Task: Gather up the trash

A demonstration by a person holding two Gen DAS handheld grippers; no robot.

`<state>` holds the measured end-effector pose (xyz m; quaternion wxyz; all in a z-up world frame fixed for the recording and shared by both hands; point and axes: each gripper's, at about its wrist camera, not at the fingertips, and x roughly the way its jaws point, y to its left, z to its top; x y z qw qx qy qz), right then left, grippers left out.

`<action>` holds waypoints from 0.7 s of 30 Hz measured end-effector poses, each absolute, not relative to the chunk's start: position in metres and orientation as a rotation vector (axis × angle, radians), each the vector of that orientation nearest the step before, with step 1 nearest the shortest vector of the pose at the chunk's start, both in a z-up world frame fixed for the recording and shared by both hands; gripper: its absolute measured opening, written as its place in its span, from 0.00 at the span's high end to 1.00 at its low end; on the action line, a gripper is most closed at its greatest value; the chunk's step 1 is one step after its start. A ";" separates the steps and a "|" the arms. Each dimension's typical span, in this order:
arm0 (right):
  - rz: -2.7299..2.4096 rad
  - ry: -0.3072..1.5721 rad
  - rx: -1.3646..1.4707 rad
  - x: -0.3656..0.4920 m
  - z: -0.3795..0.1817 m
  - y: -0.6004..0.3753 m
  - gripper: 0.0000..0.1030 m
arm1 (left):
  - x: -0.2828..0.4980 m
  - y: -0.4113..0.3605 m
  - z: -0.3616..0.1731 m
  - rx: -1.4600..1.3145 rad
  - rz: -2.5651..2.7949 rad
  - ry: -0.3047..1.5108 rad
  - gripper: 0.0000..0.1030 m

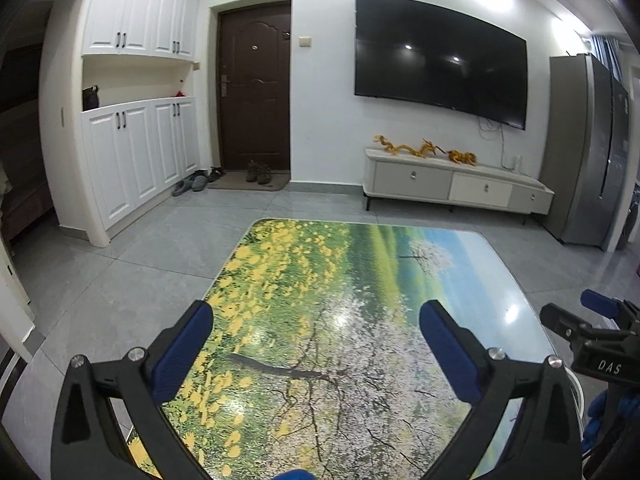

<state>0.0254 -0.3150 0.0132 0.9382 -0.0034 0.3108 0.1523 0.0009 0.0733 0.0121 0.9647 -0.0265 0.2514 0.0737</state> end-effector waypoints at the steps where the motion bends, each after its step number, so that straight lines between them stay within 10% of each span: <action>1: 0.306 0.632 -0.018 0.025 0.013 -0.314 0.00 | -0.001 0.074 0.011 -0.059 0.155 0.505 0.00; 21: 0.147 0.519 -0.064 0.010 0.010 -0.331 0.00 | -0.011 0.083 0.009 -0.052 0.264 0.466 0.00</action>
